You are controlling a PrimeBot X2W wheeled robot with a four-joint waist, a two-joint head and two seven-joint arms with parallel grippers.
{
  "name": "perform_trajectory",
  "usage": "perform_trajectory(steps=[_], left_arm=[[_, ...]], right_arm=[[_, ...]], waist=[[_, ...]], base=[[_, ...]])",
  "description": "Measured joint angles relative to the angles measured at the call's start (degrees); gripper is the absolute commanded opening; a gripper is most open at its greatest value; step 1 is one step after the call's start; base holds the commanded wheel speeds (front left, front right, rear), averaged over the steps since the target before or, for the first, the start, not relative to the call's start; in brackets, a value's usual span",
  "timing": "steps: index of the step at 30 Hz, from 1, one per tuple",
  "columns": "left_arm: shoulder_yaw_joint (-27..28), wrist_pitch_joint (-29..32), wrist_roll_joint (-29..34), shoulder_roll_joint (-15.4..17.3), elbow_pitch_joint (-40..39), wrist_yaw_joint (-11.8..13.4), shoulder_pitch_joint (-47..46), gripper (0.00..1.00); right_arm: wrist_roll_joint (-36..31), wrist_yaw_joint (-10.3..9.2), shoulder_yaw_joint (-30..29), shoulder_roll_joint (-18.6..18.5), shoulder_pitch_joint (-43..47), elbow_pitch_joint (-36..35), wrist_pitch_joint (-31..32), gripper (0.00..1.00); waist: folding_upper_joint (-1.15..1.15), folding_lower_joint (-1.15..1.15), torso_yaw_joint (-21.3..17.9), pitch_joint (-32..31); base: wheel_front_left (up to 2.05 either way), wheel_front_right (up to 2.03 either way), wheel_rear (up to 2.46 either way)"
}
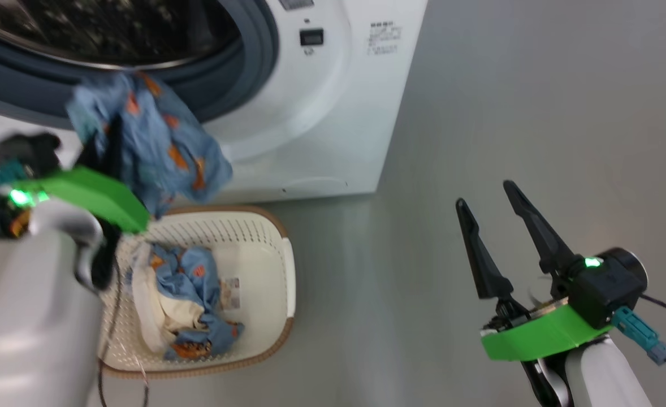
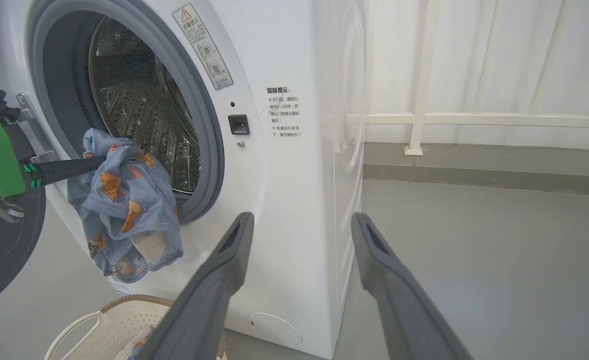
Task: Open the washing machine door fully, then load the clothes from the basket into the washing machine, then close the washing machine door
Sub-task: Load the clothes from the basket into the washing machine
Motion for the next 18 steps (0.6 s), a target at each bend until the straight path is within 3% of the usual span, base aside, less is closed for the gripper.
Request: perform_trajectory(steps=[9, 18], left_arm=[[-0.31, 6.51, -3.39, 6.37, 9.28, -1.56, -17.22, 0.0], [-2.05, 10.03, -6.92, 13.48, 11.81, -1.88, -28.44, 0.0]], right_arm=[[1.59, 0.0, 3.07, -0.19, -6.44, 3.04, -2.68, 1.0], [4.37, 0.0, 5.5, -0.24, -9.37, 5.2, -3.25, 1.0]], waist=[[0.0, 0.0, -3.4, 9.45], [0.0, 0.0, -9.54, 15.3]], base=[[0.0, 0.0, 0.0], [0.0, 0.0, 0.0]])
